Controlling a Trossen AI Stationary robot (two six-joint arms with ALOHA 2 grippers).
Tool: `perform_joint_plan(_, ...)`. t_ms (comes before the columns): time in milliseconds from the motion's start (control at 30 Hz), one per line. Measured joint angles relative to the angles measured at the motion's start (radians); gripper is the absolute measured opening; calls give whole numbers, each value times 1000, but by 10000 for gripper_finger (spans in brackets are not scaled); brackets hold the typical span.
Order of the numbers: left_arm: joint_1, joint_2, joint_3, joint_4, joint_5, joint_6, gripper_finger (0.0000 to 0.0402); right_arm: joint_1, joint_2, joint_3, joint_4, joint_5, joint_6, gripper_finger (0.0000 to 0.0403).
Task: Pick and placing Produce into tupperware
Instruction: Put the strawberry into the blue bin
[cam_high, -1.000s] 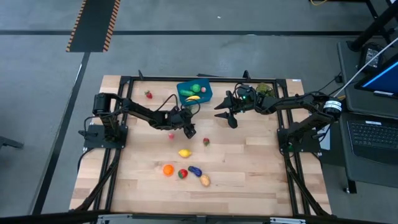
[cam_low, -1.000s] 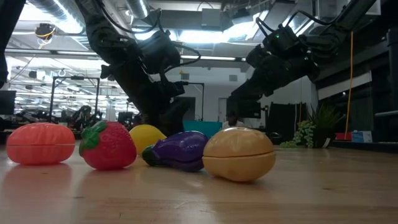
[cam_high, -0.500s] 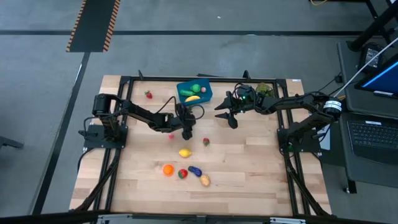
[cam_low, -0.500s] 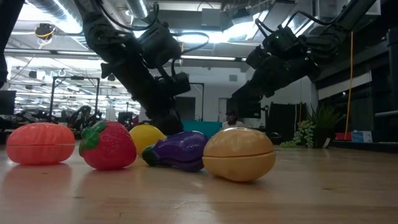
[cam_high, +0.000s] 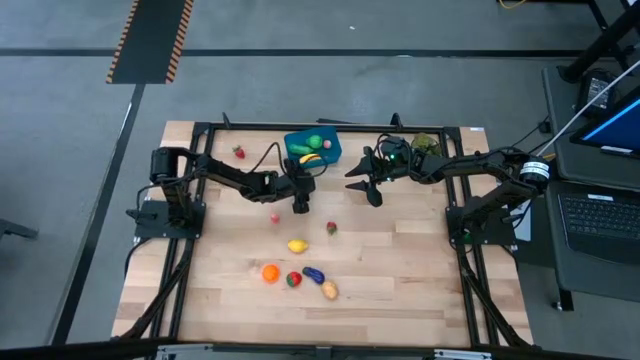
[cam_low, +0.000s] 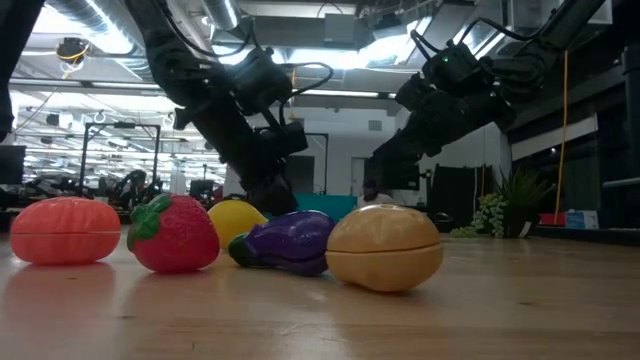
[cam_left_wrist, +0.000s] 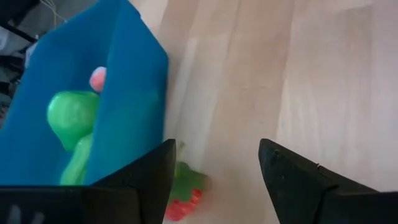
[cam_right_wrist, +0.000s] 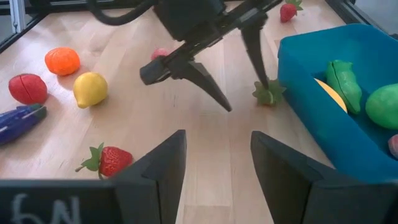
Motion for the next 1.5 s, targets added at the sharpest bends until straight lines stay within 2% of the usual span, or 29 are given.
perform_joint_plan(167, 14, -1, 14, 1, 2, 71, 216, 0, 0, 0, 0, 0, -9, 183)
perform_joint_plan(367, 34, -1, 14, -19, 49, 73, 206, 0, 0, 0, 0, 0, -9, 183)
perform_joint_plan(1167, 110, -1, 14, -13, 110, 98, 168, 0, 0, 0, 0, 0, -9, 183)
perform_joint_plan(1500, 119, 65, 15, 14, 114, 146, 165, 0, 0, 0, -2, 0, -9, 183)
